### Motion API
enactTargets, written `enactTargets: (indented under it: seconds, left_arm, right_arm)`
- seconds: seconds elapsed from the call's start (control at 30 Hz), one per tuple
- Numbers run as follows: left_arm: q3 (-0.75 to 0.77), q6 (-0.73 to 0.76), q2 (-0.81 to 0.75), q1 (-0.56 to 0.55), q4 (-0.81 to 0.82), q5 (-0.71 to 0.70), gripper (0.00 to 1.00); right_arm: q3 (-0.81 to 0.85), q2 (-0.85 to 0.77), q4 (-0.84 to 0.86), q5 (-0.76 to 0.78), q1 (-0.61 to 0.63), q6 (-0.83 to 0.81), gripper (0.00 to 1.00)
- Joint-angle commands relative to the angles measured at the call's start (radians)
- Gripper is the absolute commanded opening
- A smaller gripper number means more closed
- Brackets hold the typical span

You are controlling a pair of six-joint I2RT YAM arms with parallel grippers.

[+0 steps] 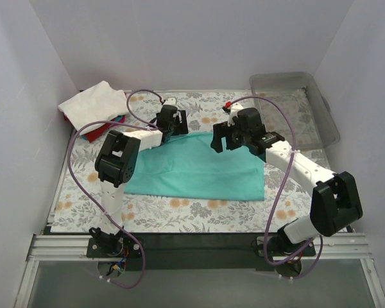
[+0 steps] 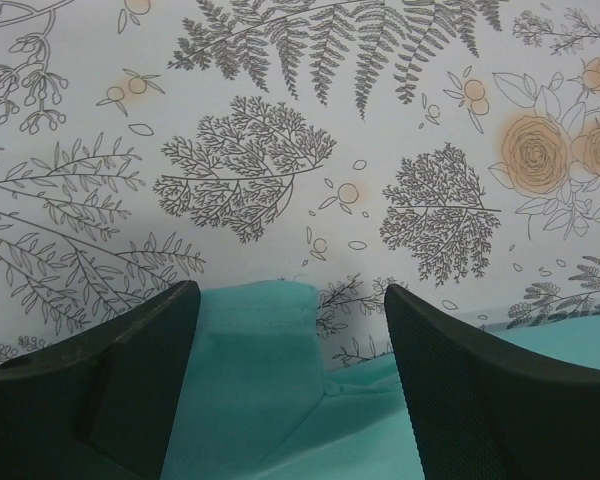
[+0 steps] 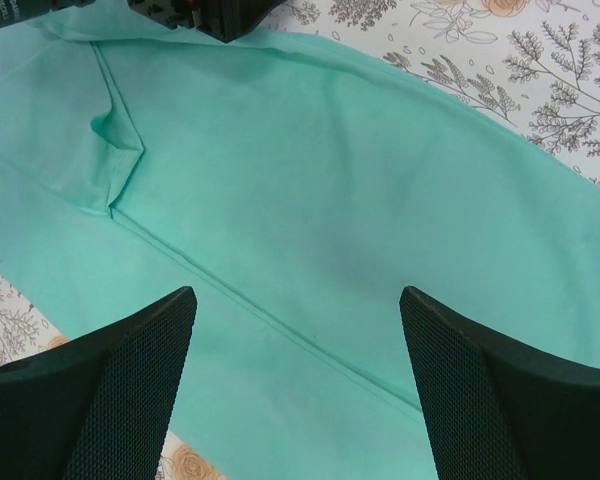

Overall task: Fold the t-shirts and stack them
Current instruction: Fold the tshirt

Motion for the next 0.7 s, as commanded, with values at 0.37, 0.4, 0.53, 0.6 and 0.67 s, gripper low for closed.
enactTargets:
  seconds: [0.37, 0.4, 0.53, 0.6, 0.67]
  left_arm:
    - [0.018, 0.008, -0.014, 0.0, -0.06, -0.05, 0.41]
    - [0.015, 0.011, -0.014, 0.0, -0.06, -0.052, 0.4]
    - [0.01, 0.014, -0.009, -0.002, -0.06, -0.055, 0.3]
    - [0.009, 0.013, -0.014, -0.002, -0.06, -0.063, 0.26]
    - [0.003, 0.013, -0.025, -0.003, -0.06, -0.078, 0.18]
  right_arm:
    - [-0.057, -0.076, 0.017, 0.042, -0.023, 0.019, 0.76]
    - [-0.059, -0.078, 0.017, 0.042, -0.029, 0.019, 0.77]
    - [-0.062, -0.076, 0.01, 0.043, -0.058, 0.018, 0.77]
    - [-0.065, -0.069, 0.007, 0.048, -0.087, 0.016, 0.77]
    - [-0.06, -0.047, -0.001, 0.071, -0.112, 0.008, 0.77]
